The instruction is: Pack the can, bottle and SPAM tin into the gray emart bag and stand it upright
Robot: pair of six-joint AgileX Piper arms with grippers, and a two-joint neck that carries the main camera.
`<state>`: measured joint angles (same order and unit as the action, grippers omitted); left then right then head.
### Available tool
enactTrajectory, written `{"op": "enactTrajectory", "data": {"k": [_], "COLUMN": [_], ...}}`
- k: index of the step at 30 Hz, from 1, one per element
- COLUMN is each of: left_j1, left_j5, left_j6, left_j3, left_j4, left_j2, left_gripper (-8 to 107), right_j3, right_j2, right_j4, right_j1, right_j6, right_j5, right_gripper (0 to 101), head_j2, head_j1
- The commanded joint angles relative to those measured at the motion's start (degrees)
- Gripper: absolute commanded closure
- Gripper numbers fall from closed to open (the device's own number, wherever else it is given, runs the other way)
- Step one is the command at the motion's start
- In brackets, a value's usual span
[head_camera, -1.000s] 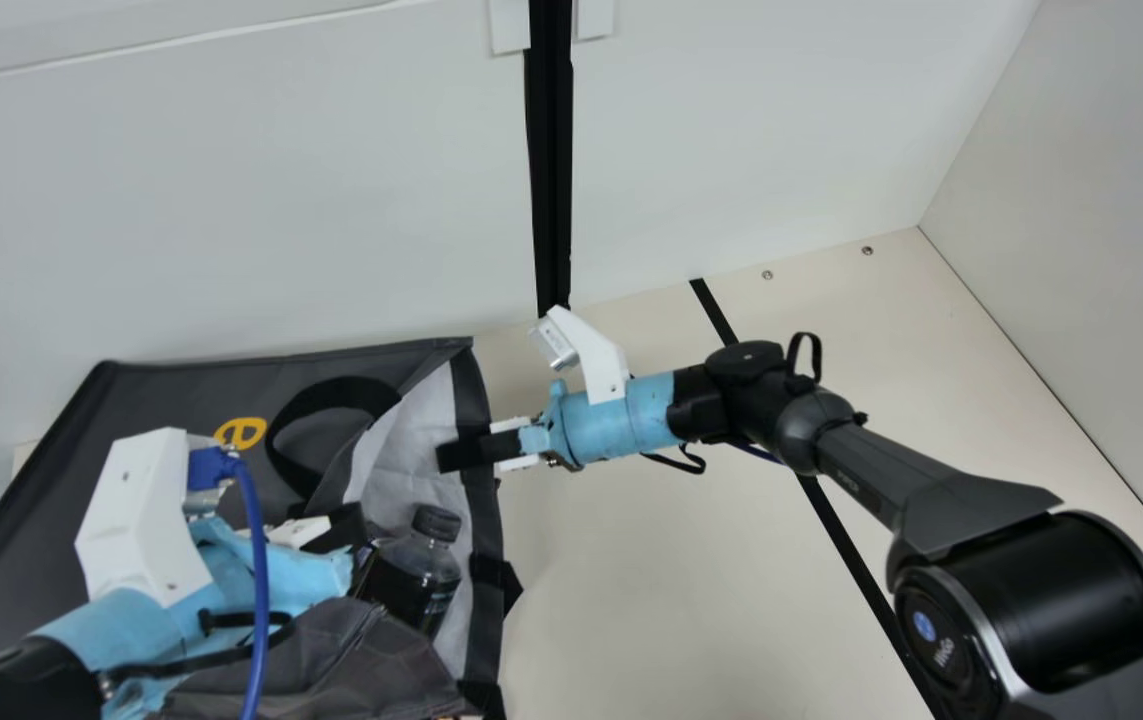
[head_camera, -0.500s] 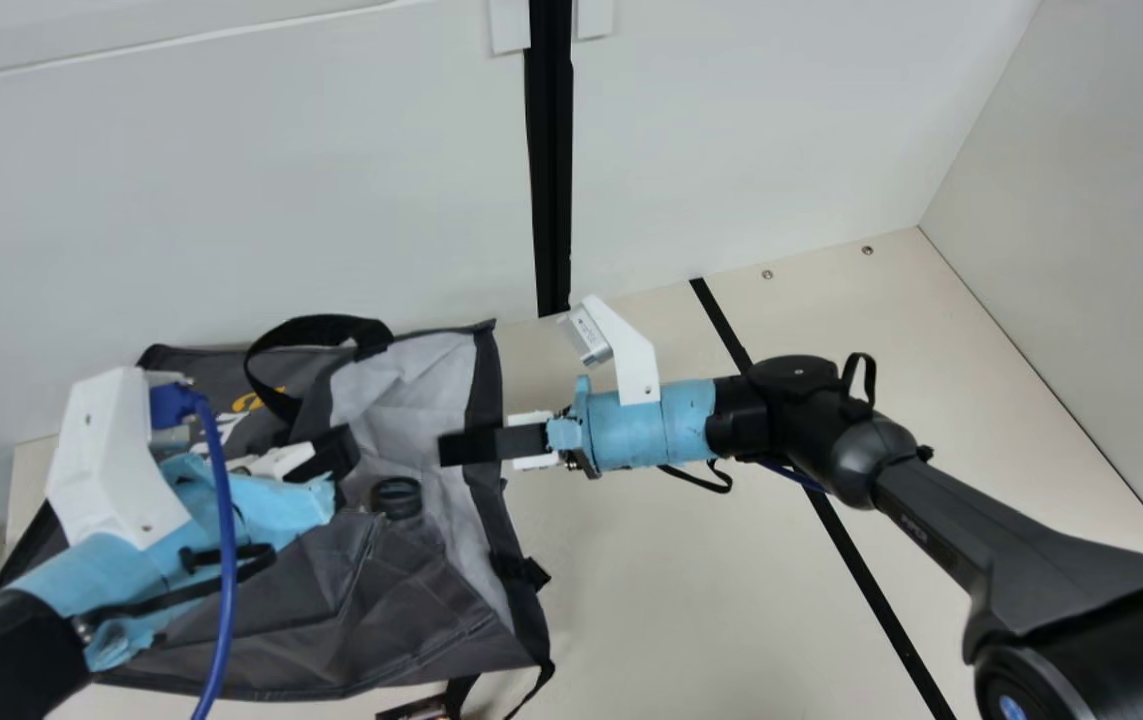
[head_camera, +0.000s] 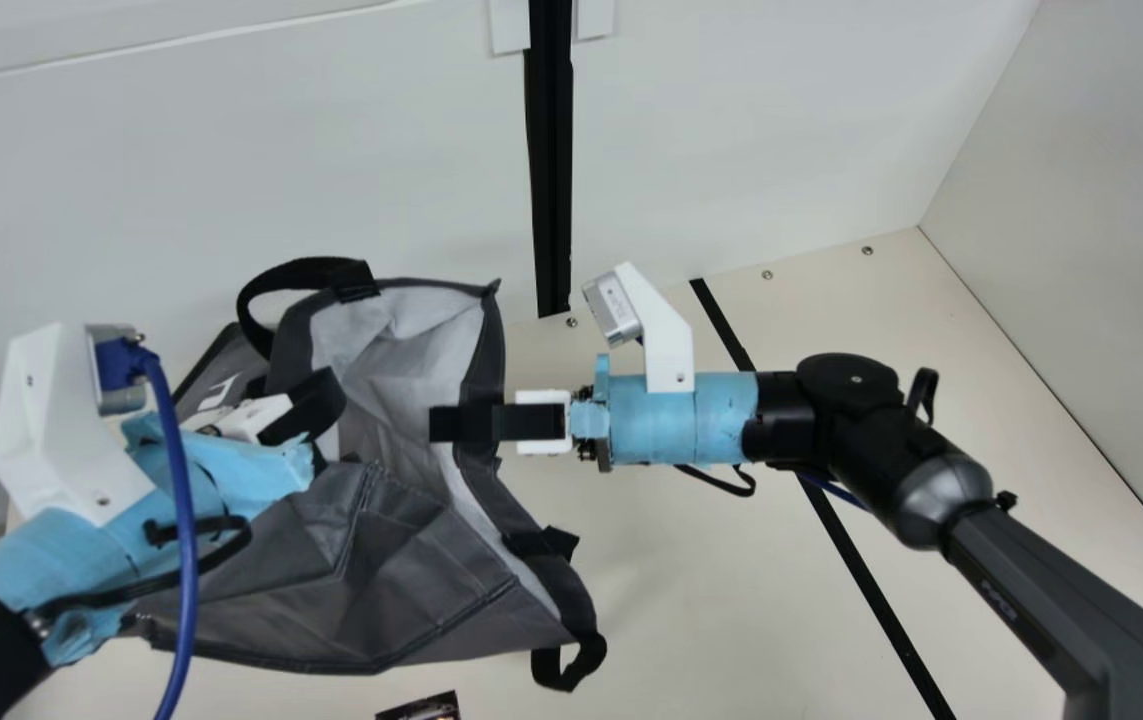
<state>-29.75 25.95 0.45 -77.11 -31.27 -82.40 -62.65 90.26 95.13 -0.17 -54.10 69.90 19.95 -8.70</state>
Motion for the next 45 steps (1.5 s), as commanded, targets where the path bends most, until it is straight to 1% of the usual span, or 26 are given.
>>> {"op": "enactTrajectory", "data": {"k": [1, 9, 15, 21, 29, 38, 41, 45], "left_j1": [-0.11, -0.14, 0.38, 1.14, 3.03, 5.94, 7.02, 8.59], "left_j5": [0.10, 0.47, 1.73, 4.69, 11.55, 21.41, 24.86, 29.58], "left_j6": [0.02, 0.95, 1.31, 1.18, 0.87, 0.96, 1.02, 1.10], "left_j3": [-0.53, -3.27, -5.39, -6.99, -8.65, -11.02, -11.98, -13.26], "left_j4": [0.03, -0.92, -1.70, -2.66, -4.13, -5.57, -6.17, -7.51], "left_j2": [0.19, 0.77, 1.27, 2.37, 5.23, 9.70, 11.12, 12.61], "left_gripper": [107, 107, 107, 107, 107, 107, 107, 107], "right_j3": [-0.39, -2.36, -4.35, -5.64, -5.92, -5.80, -5.97, -6.47], "right_j2": [-1.29, -6.61, -10.21, -13.79, -19.67, -27.43, -29.85, -32.70], "right_j4": [0.69, 2.71, 2.46, 1.45, -1.24, -3.99, -5.35, -8.39], "right_j1": [-0.16, -1.90, -4.96, -8.97, -14.18, -18.59, -19.61, -20.60], "right_j6": [0.79, 4.37, 7.51, 11.30, 17.14, 24.51, 27.00, 30.79], "right_j5": [0.00, 0.00, 0.00, 0.00, 0.00, 0.00, 0.00, 0.00], "right_gripper": [101, 101, 101, 101, 101, 101, 101, 101], "head_j2": [0.05, 0.05, 0.05, 0.05, 0.05, 0.05, 0.05, 0.05], "head_j1": [-1.30, -1.30, -1.30, -1.30, -1.30, -1.30, -1.30, -1.30]}}
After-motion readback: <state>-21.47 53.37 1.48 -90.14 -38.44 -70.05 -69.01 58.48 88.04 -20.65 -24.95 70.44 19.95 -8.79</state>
